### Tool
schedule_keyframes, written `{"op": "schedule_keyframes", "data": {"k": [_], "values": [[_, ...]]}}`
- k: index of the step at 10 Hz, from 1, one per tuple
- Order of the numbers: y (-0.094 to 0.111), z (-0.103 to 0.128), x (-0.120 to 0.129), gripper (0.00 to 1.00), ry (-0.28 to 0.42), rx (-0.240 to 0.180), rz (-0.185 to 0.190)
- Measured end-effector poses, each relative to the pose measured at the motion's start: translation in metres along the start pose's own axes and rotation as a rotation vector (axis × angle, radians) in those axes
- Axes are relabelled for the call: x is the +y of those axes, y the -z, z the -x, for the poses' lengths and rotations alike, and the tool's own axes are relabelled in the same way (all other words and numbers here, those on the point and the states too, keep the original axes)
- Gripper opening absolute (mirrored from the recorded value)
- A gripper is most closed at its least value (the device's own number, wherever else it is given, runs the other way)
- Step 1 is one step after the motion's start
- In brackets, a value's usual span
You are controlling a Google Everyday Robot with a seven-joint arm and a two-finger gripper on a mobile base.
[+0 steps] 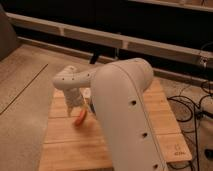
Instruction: Place the pepper on the white sponge
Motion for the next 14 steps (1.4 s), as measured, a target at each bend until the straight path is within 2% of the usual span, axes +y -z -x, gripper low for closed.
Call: {"op": "schedule_keyframes", "data": {"k": [5, 9, 10, 11, 14], "values": [[-0.023, 0.007, 0.025, 0.65, 0.012, 0.034, 0.041], [-0.053, 0.004, 0.028, 0.65, -0.024, 0.115, 0.115], [-0.058, 0.005, 0.028, 0.60, -0.028, 0.131, 0.124], [-0.061, 0.006, 0.027, 0.49, -0.030, 0.139, 0.121], [-0.059, 0.016, 0.018, 0.19, -0.043, 0.124, 0.094]]}}
